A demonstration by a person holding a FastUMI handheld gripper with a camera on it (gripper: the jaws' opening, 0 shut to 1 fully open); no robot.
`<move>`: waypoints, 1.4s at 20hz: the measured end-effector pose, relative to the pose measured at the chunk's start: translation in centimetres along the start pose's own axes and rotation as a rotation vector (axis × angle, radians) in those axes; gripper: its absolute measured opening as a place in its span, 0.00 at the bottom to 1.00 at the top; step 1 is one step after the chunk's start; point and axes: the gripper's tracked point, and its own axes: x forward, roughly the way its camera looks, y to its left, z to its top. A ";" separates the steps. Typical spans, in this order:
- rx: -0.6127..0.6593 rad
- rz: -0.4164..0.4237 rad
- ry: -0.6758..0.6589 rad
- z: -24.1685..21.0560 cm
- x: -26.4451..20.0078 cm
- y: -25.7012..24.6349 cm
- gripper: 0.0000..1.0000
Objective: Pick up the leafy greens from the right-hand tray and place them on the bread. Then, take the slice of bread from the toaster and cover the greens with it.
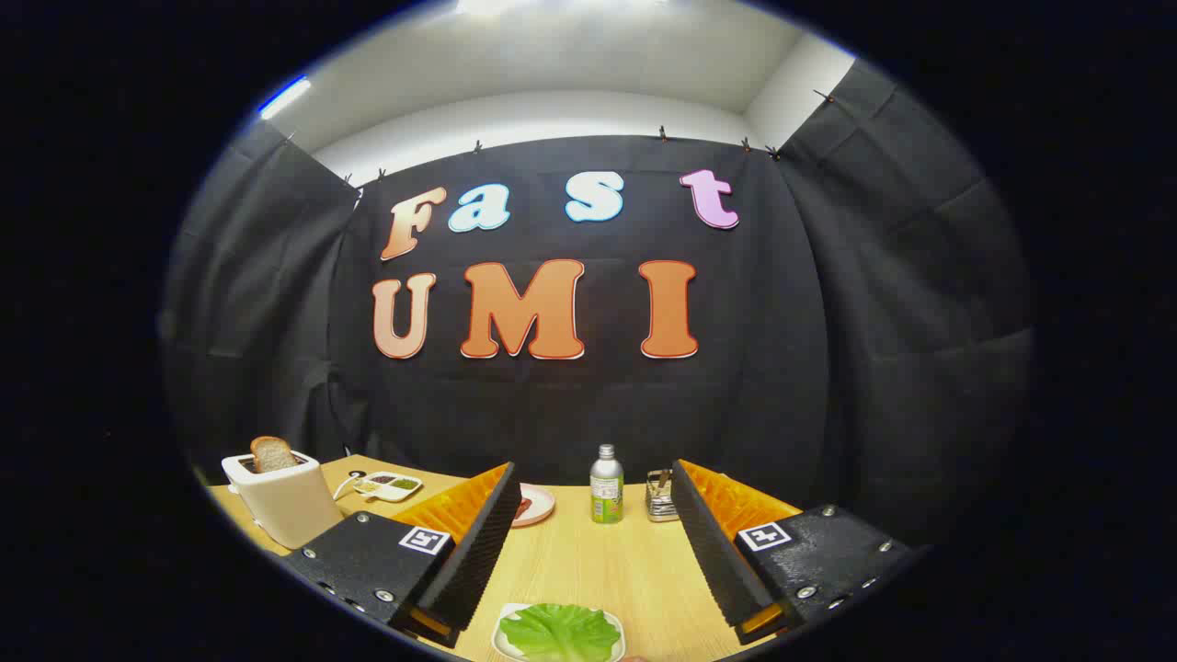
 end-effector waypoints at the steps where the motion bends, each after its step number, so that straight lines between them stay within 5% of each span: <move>1: 0.005 0.015 0.003 -0.1 0.2 0.3 0.98; 15: -0.062 0.056 0.040 -2.8 0.4 3.0 0.98; 28: -0.039 0.029 0.246 -11.4 -2.0 3.0 0.98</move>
